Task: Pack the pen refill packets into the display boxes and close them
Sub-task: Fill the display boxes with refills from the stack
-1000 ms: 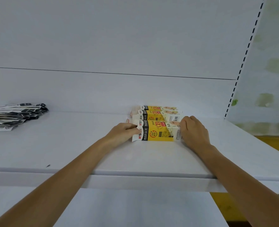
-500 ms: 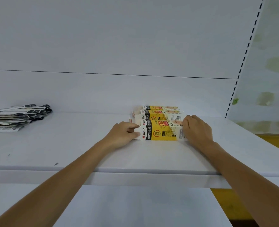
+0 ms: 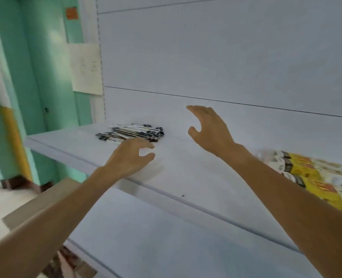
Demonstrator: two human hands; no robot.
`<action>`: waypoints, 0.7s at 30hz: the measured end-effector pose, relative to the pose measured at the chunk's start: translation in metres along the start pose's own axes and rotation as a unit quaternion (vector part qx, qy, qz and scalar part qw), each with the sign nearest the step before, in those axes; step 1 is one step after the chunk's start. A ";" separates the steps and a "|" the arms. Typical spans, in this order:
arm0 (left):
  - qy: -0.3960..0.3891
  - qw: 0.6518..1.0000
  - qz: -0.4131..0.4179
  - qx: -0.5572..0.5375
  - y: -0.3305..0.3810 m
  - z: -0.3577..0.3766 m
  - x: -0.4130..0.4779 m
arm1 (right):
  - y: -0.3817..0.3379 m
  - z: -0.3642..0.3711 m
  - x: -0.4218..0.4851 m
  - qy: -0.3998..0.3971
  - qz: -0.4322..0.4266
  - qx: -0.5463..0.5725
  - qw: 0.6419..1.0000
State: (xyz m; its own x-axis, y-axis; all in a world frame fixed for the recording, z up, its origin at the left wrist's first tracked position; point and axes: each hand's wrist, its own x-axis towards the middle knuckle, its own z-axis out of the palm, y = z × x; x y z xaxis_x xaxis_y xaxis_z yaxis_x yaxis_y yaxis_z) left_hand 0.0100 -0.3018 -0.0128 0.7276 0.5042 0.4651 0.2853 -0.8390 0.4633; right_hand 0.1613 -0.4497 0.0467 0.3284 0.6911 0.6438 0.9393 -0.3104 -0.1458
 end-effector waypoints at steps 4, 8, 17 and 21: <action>0.055 0.994 -0.091 0.020 -0.075 -0.063 -0.029 | -0.078 0.064 0.040 -0.049 -0.056 0.071 0.995; 0.060 0.991 -0.112 0.040 -0.138 -0.098 -0.030 | -0.130 0.116 0.069 -0.094 -0.088 0.090 0.988; 0.005 0.998 -0.036 -0.051 -0.243 -0.111 0.072 | -0.138 0.188 0.155 -0.045 0.032 0.089 0.995; -0.068 0.995 -0.027 -0.072 -0.267 -0.091 0.121 | -0.112 0.192 0.157 -0.024 0.119 0.064 0.991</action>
State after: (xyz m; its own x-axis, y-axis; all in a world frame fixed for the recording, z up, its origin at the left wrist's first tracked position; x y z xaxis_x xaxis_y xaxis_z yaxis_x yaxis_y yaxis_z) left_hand -0.0354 0.0020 -0.0118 0.7947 0.5068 0.3342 0.2409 -0.7686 0.5926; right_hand 0.1263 -0.1810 0.0200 0.5441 0.6394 0.5432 0.8382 -0.3861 -0.3851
